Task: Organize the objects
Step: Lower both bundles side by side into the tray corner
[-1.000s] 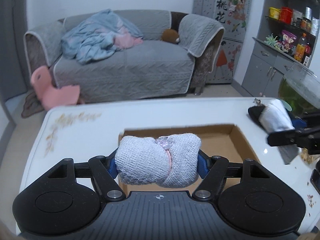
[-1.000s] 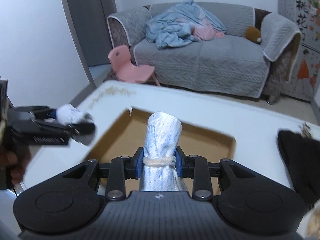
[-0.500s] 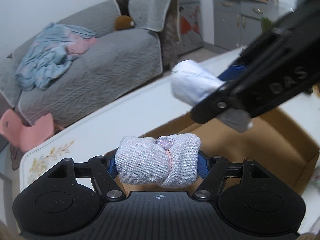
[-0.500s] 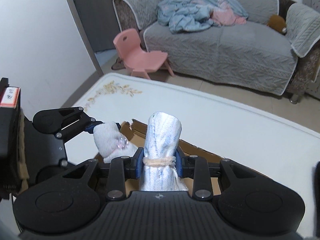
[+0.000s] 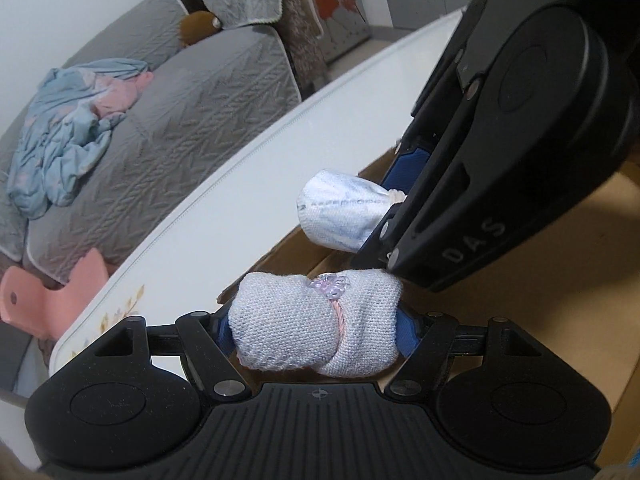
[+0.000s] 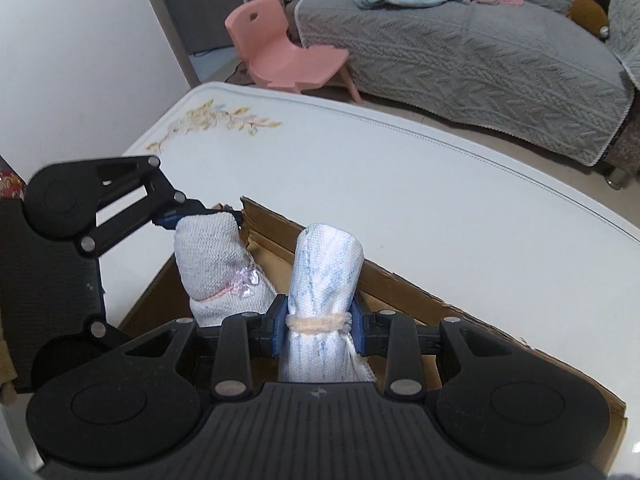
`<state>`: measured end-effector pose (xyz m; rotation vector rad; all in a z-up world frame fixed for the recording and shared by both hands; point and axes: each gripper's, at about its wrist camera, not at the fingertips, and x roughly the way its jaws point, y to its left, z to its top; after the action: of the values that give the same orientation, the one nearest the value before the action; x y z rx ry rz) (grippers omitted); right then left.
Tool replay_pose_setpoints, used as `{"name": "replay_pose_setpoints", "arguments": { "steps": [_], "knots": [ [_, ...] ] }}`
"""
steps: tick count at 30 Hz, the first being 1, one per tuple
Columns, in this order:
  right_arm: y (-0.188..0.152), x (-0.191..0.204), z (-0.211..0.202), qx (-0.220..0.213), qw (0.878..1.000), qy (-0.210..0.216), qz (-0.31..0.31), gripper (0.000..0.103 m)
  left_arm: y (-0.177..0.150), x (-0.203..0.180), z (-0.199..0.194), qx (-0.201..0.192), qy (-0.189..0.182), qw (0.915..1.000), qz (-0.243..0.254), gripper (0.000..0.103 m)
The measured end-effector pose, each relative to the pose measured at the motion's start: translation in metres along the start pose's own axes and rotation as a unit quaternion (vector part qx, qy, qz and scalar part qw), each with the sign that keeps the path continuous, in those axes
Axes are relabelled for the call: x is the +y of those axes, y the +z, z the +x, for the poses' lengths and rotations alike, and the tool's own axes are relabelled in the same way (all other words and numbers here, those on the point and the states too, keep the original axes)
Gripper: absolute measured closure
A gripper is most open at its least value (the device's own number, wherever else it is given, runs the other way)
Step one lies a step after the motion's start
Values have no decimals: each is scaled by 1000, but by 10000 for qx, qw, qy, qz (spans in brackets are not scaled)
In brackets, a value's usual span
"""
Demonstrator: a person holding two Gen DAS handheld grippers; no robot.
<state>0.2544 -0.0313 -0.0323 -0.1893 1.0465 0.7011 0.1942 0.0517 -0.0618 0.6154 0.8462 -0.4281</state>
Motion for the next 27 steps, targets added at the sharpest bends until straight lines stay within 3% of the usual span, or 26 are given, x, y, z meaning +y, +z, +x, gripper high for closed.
{"name": "replay_pose_setpoints", "arguments": {
  "steps": [14, 16, 18, 27],
  "knots": [
    [2, -2, 5, 98, 9999, -53, -26, 71, 3, 1, 5, 89, 151, 9997, 139, 18],
    [2, -3, 3, 86, 10000, -45, 13, 68, 4, 1, 2, 73, 163, 9997, 136, 16],
    [2, -4, 2, 59, 9999, -77, 34, 58, 6, 2, -1, 54, 151, 9998, 117, 14],
    [0, -5, -12, -60, 9999, -11, 156, 51, 8, -1, -19, -121, 183, 9997, 105, 11]
  ]
}}
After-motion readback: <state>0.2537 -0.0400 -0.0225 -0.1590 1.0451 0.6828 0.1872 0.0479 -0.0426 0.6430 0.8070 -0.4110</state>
